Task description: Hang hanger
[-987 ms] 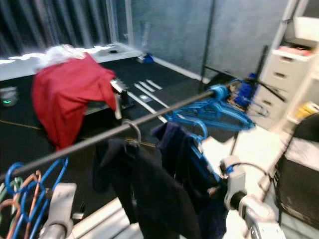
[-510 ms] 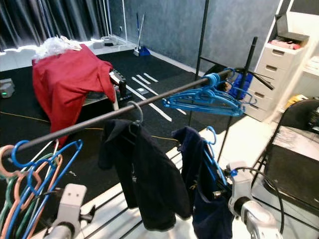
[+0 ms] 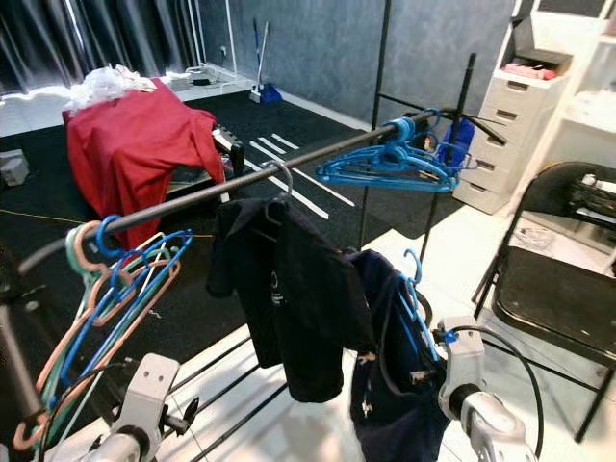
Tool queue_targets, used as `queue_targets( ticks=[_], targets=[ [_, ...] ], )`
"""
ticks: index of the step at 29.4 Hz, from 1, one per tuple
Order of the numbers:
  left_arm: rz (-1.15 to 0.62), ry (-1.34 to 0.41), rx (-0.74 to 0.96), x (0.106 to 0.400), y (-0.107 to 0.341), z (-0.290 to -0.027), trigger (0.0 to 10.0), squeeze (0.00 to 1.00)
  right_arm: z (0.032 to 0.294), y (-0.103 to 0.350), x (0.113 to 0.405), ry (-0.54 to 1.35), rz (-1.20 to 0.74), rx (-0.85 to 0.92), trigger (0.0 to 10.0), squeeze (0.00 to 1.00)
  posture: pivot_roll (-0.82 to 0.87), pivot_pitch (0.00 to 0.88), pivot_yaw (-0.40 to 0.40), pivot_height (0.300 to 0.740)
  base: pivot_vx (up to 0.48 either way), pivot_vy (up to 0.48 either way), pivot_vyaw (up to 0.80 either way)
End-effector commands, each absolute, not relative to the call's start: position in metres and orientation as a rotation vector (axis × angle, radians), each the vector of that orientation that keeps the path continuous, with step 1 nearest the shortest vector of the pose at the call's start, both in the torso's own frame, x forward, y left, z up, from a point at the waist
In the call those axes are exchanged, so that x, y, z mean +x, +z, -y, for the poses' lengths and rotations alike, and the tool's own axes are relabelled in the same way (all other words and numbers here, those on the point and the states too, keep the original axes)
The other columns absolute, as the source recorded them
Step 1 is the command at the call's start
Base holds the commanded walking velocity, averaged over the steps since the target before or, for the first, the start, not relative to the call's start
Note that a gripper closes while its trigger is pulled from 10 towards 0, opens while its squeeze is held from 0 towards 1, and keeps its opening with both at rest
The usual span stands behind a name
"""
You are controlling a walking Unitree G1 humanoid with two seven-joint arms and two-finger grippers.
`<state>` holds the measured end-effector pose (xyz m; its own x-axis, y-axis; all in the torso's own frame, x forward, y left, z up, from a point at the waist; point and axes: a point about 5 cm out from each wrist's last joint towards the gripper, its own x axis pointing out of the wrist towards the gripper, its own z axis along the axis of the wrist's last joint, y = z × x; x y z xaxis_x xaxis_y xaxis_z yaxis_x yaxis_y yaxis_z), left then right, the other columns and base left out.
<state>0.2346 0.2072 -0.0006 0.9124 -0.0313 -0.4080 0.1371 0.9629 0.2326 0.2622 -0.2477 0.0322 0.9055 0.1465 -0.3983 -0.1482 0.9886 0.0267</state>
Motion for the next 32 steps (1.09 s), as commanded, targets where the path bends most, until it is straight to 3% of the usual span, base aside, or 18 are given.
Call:
queue_targets(
  ticks=[1, 32],
  targets=[
    [-0.44, -0.087, 0.262, 0.229, -0.0067, -0.2094, 10.0, 0.0, 0.2468, 0.0364, 0.2664, 0.149, -0.373, -0.015, 10.0, 0.0, 0.0, 0.0, -0.072, 0.74, 0.0, 0.0, 0.0],
    [-0.389, -0.056, 0.148, 0.2304, -0.0043, -0.2067, 10.0, 0.0, 0.2495, 0.035, 0.2688, 0.136, -0.357, -0.004, 10.0, 0.0, -0.01, 0.0, -0.068, 0.74, 0.0, 0.0, 0.0]
  ],
)
